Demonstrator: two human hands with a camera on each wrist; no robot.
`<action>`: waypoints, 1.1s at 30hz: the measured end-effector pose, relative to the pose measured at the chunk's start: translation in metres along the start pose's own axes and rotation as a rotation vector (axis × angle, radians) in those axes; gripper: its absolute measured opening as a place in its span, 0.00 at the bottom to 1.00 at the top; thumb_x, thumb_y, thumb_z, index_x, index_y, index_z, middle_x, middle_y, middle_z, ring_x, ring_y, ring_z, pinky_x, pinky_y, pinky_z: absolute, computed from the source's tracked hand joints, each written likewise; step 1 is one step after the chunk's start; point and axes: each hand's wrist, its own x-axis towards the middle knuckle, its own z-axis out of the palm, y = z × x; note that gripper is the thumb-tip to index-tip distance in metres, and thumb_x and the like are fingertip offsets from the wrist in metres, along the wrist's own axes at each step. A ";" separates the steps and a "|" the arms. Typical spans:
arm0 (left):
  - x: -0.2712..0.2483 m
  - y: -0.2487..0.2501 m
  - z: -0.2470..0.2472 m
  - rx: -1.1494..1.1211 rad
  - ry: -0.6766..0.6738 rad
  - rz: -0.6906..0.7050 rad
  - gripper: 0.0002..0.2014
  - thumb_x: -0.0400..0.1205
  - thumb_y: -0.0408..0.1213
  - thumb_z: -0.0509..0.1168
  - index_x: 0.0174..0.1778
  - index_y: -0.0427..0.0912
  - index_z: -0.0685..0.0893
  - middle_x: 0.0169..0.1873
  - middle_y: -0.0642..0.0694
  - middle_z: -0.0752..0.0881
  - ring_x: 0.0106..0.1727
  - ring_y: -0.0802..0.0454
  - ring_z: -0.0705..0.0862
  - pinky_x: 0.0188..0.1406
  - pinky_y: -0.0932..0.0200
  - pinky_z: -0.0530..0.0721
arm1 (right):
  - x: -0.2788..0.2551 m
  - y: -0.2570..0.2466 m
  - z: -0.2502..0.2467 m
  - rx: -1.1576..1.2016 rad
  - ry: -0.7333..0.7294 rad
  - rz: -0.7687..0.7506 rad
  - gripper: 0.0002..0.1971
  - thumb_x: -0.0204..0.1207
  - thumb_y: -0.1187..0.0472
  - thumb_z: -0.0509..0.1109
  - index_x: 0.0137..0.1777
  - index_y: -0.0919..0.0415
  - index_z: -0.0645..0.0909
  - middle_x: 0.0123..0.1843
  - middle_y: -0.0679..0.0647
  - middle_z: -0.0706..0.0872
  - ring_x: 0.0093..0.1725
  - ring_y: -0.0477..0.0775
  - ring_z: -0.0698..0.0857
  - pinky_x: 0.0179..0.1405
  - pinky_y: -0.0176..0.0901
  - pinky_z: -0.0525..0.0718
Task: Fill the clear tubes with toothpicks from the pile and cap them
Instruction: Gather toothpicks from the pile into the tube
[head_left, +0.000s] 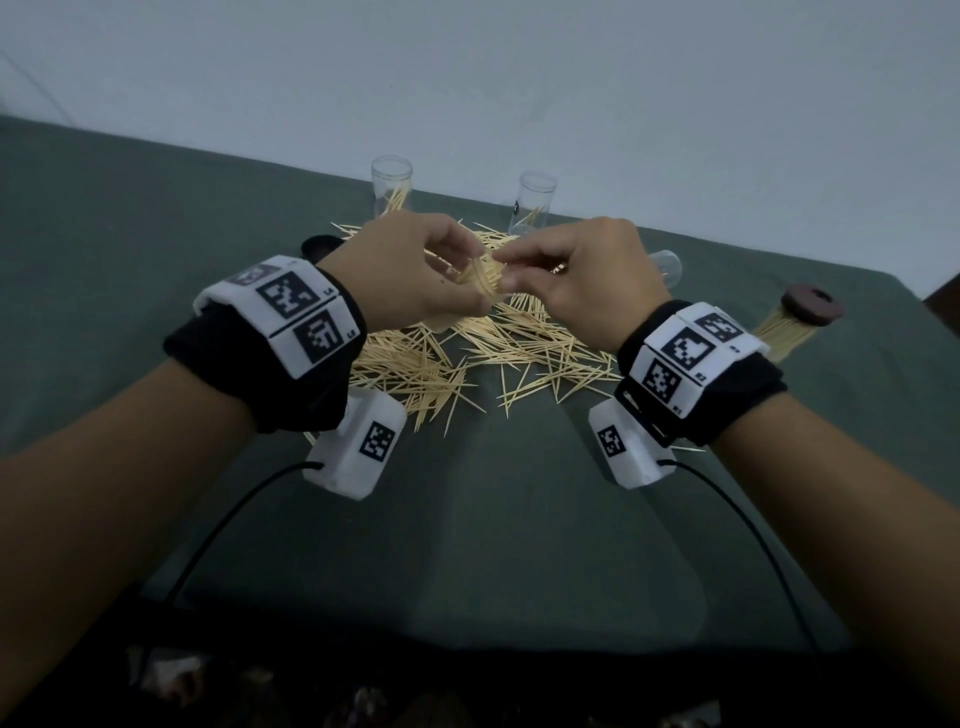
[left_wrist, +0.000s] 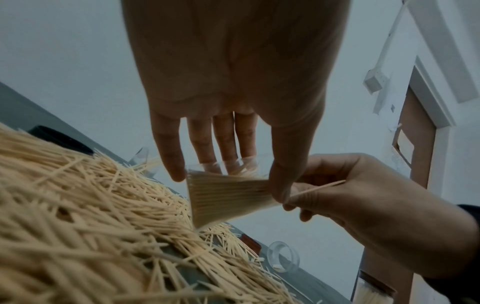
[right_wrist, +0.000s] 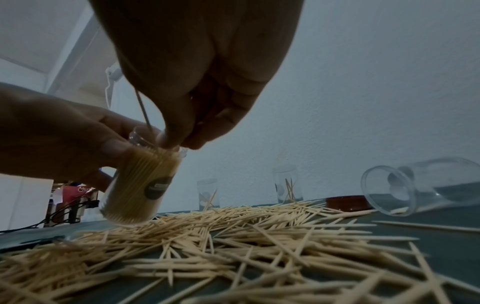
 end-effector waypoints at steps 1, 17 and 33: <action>0.000 0.000 0.000 -0.004 0.002 0.001 0.25 0.67 0.48 0.81 0.60 0.51 0.84 0.46 0.59 0.87 0.51 0.60 0.87 0.52 0.56 0.88 | 0.000 -0.001 0.001 0.012 0.008 0.000 0.10 0.74 0.60 0.77 0.54 0.52 0.90 0.46 0.44 0.91 0.45 0.38 0.86 0.50 0.29 0.82; 0.001 -0.008 -0.002 -0.029 0.032 -0.022 0.25 0.67 0.49 0.81 0.60 0.51 0.84 0.50 0.57 0.87 0.50 0.59 0.87 0.54 0.49 0.89 | -0.003 -0.006 -0.005 0.117 -0.218 0.009 0.15 0.69 0.56 0.82 0.56 0.50 0.89 0.42 0.44 0.90 0.41 0.42 0.88 0.45 0.32 0.84; -0.001 -0.003 0.000 -0.105 -0.012 0.046 0.26 0.68 0.47 0.81 0.61 0.51 0.84 0.50 0.57 0.88 0.52 0.60 0.88 0.56 0.54 0.88 | 0.002 0.001 -0.005 0.200 0.090 0.006 0.07 0.73 0.60 0.78 0.49 0.54 0.85 0.40 0.46 0.90 0.42 0.44 0.88 0.45 0.34 0.83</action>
